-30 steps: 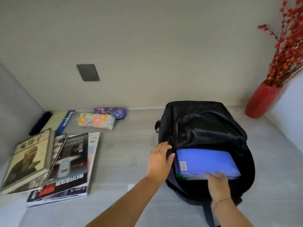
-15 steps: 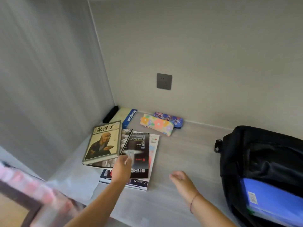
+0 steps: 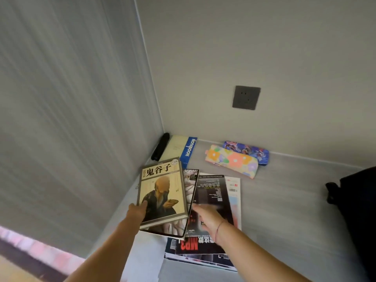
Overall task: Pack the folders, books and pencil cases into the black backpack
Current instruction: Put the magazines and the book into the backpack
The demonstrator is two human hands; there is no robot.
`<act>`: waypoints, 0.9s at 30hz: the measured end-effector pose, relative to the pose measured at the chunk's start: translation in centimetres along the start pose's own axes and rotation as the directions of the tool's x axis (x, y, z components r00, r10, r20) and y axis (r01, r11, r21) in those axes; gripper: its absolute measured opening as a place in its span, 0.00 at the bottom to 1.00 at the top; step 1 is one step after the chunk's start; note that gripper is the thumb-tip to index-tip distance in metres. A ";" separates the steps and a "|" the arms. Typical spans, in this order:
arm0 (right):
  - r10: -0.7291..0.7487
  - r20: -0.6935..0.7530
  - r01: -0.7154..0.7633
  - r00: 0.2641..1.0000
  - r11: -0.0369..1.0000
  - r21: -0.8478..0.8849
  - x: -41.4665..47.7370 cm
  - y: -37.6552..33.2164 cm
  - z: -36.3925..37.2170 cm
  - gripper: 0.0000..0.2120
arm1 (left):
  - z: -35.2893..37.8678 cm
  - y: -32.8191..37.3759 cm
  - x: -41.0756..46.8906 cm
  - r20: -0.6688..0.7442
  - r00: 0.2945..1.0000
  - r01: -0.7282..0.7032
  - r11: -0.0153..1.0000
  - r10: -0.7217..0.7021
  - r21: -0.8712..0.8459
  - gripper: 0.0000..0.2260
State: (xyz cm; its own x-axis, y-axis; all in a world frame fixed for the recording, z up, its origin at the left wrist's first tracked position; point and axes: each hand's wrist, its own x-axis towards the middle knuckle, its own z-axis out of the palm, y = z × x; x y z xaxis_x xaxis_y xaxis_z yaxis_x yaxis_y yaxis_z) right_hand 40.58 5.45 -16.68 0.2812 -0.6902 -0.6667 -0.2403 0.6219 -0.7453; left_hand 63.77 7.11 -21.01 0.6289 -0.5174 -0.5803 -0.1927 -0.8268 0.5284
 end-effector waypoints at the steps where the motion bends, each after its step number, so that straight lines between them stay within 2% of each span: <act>1: 0.004 -0.020 -0.004 1.000 1.000 -0.004 0.8 0.0 0.6 0.22 | -0.1 0.1 0.5 0.034 0.999 0.008 1.000 -0.007 -0.025 0.23; 4: 0.028 -0.022 -0.027 0.999 0.998 0.050 2.7 -0.1 1.5 0.21 | -0.2 0.4 1.2 0.103 0.995 0.014 0.994 -0.003 -0.107 0.20; 8: 0.128 -0.022 -0.124 0.992 0.985 0.122 4.3 -0.7 1.9 0.14 | -0.6 0.0 1.5 0.194 0.980 0.081 0.978 -0.043 -0.190 0.20; 13: 0.237 -0.030 -0.232 0.971 0.966 0.115 5.1 -1.2 1.1 0.19 | -0.1 0.4 1.1 0.244 0.969 0.062 0.991 -0.032 -0.116 0.22; 16: 0.235 -0.062 -0.235 0.970 0.972 0.012 5.4 -1.2 1.0 0.18 | 0.1 0.8 1.2 0.268 0.963 0.054 0.995 -0.028 -0.089 0.20; 19: 0.158 -0.022 -0.159 0.987 0.963 -0.217 5.5 -0.9 0.7 0.22 | 0.1 0.9 1.5 0.289 0.957 0.056 0.993 -0.024 -0.102 0.21; 22: 0.086 0.022 -0.066 0.996 0.882 -0.466 5.4 -0.2 0.4 0.27 | 0.4 1.1 1.4 0.259 0.966 0.035 0.998 -0.018 -0.058 0.23; 24: 0.043 0.027 -0.021 0.999 0.825 -0.565 5.3 0.2 0.5 0.28 | 0.7 1.2 1.5 0.247 0.969 0.019 1.000 -0.016 -0.010 0.24; 26: -0.054 -0.032 0.023 0.998 0.790 -0.612 4.8 0.1 0.0 0.24 | 0.8 1.6 1.1 0.201 0.979 0.014 0.999 -0.024 0.050 0.27; 27: -0.139 -0.128 0.029 0.982 0.781 -0.624 4.5 0.0 -0.7 0.21 | 0.9 1.9 0.8 0.117 0.993 -0.001 0.992 -0.014 0.128 0.29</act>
State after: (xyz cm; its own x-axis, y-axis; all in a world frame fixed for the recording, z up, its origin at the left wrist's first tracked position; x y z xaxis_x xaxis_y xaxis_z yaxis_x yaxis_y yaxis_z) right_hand 41.19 2.07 -19.72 0.1905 -0.8118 -0.5520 -0.7591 0.2347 -0.6072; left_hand 63.24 4.91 -21.05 0.5393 -0.5283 -0.6558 -0.2883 -0.8475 0.4456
